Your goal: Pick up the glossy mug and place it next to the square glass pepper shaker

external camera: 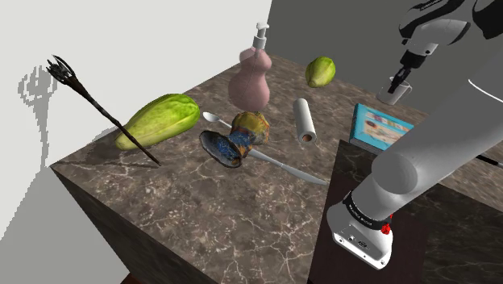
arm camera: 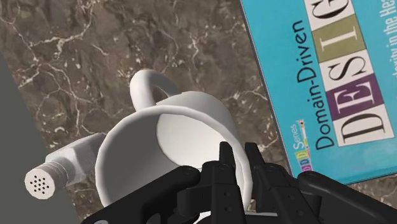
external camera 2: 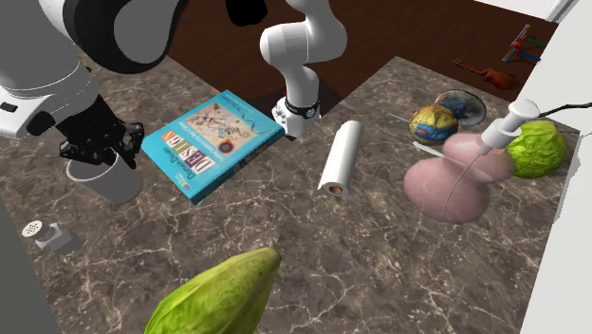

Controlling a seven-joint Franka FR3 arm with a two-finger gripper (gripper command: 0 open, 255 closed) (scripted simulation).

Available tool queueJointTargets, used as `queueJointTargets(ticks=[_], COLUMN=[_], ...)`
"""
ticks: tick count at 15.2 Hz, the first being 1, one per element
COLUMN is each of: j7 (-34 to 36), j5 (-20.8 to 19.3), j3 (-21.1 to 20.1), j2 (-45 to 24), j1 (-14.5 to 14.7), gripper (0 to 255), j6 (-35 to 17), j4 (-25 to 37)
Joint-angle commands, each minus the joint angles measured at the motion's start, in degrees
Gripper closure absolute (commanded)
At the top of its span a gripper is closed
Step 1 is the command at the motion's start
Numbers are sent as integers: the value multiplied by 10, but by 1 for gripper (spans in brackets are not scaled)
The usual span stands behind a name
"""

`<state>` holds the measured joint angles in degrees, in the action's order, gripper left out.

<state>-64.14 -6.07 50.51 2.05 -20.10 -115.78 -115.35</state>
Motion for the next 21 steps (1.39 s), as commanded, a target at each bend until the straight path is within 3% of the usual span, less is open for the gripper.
queueJointTargets(ticks=[1,7,14,15,20,21], j7=[-2,-14,-14,-14,-14,-7], j5=[5,24,24,24,24,14], j3=[1,5,5,5,5,3], j2=[-6,-30,-30,-30,-30,-18], j1=[0,-3,-3,-3,-3,-1], gripper=[255,255,255,0,0,0], j6=[-17,-62,-62,-62,-62,-43], j4=[-13,-42,-42,-42,-42,-31])
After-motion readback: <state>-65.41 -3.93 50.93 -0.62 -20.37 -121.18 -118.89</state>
